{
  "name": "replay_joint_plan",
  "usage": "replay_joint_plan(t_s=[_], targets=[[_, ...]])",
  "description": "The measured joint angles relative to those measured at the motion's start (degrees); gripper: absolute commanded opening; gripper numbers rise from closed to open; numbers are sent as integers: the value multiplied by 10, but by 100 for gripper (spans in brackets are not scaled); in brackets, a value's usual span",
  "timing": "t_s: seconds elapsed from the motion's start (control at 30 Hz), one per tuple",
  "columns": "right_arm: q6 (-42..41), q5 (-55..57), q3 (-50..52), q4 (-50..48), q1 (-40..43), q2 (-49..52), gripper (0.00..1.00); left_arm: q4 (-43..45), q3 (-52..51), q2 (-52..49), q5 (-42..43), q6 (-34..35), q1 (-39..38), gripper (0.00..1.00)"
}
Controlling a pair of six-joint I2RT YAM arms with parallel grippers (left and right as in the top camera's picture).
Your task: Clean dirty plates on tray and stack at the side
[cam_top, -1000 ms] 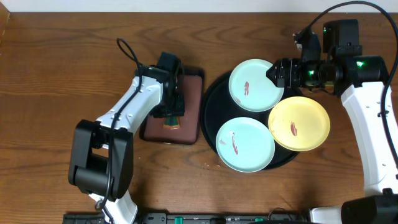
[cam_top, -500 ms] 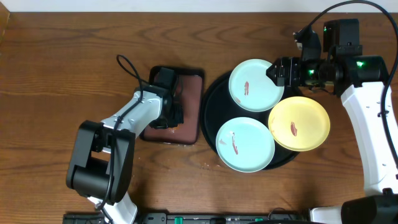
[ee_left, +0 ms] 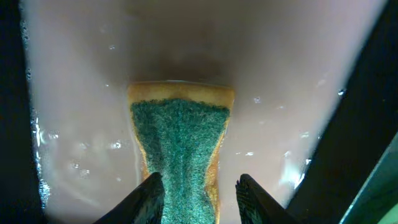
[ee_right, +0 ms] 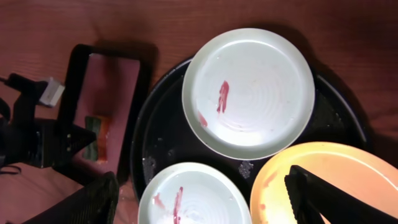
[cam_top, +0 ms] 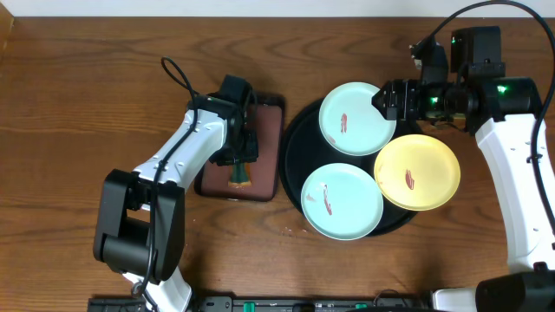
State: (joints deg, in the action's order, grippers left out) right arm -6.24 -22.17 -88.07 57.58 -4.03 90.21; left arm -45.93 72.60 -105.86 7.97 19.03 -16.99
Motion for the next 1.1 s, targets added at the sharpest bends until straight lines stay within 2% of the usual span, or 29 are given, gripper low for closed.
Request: replay_joint_plan(t_s=[0.07, 0.13, 0.23, 0.43, 0.53, 0.63, 0.7, 0.77, 0.83, 0.97, 1.0, 1.1], targets=[[0, 2, 0, 0, 0, 0, 85, 1, -7, 0, -2, 0, 0, 36], [0, 3, 0, 0, 0, 0, 85, 10, -19, -2, -4, 0, 0, 29], [0, 6, 0, 0, 0, 0, 86, 32, -40, -11, -7, 3, 0, 8], [0, 24, 0, -7, 0, 0, 86, 47, -48, -21, -8, 15, 0, 7], [3, 46, 0, -28, 0, 1, 68, 44, -48, -21, -7, 15, 0, 7], [2, 61, -2, -48, 1, 9, 66, 8, -33, -24, -3, 5, 0, 7], [2, 67, -9, -51, 4, 22, 66, -38, -5, -31, -1, -4, 0, 7], [2, 74, -24, -53, 10, 49, 72, -75, 44, -40, 3, -11, 0, 7], [6, 76, -38, -59, 19, 80, 72, -101, 105, -43, 9, -15, 0, 7], [19, 80, -46, -83, 41, 150, 66, -104, 204, -43, 31, -16, 0, 7], [23, 81, -46, -84, 46, 169, 59, -97, 223, -43, 40, -15, -1, 7], [35, 85, -46, -90, 55, 225, 50, -55, 243, -42, 74, -8, -4, 7]])
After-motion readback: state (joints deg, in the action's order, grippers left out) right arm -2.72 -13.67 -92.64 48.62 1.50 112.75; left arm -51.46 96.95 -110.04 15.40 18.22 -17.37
